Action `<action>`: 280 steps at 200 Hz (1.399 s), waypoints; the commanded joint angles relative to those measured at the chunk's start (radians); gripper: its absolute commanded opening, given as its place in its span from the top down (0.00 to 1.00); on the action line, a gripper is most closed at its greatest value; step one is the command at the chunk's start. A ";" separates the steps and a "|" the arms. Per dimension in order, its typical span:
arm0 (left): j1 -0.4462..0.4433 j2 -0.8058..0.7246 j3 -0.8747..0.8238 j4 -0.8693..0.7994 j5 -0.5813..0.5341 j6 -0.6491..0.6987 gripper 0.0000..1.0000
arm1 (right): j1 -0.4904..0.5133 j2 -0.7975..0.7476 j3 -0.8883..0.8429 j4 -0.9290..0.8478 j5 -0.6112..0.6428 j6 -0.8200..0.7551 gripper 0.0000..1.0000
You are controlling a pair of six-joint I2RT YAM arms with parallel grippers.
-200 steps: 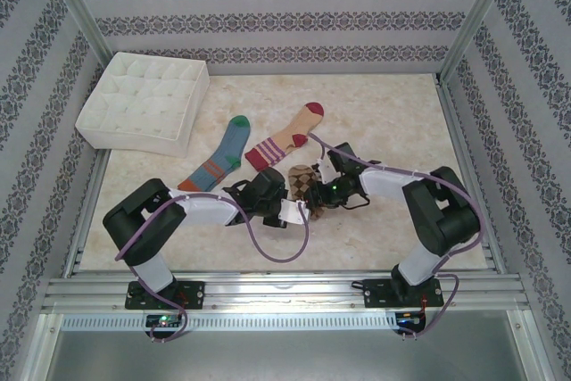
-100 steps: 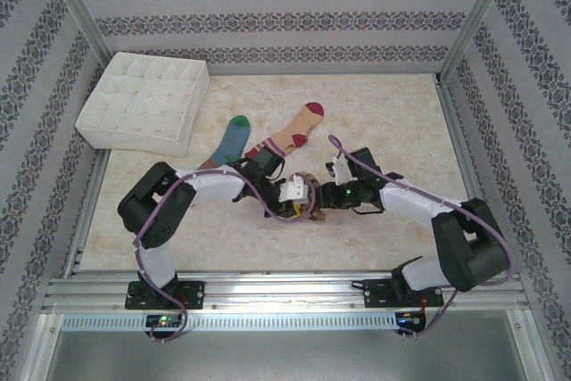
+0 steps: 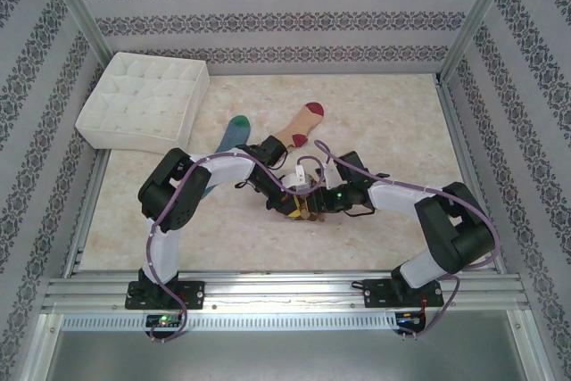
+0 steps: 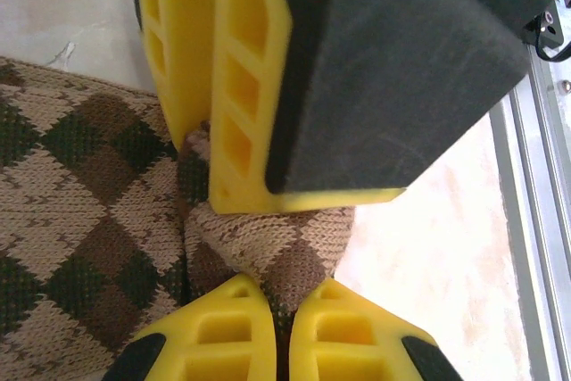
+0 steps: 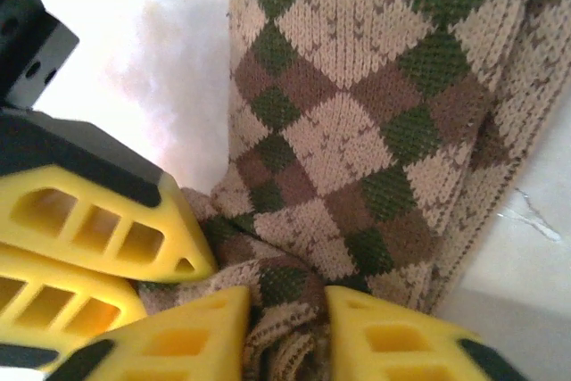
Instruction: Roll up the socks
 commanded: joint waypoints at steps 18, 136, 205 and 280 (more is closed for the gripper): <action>0.004 0.026 -0.007 -0.013 -0.069 -0.062 0.95 | 0.018 0.026 0.013 -0.097 0.062 -0.020 0.97; -0.072 -0.433 -0.504 0.644 -0.322 0.131 0.62 | 0.011 0.111 0.099 -0.261 0.138 0.000 1.00; -0.263 -0.490 -0.674 0.993 -0.743 0.348 0.55 | 0.024 0.151 0.143 -0.302 0.137 0.001 1.00; -0.320 -0.357 -0.627 0.958 -0.764 0.372 0.59 | 0.026 0.177 0.154 -0.323 0.129 0.006 1.00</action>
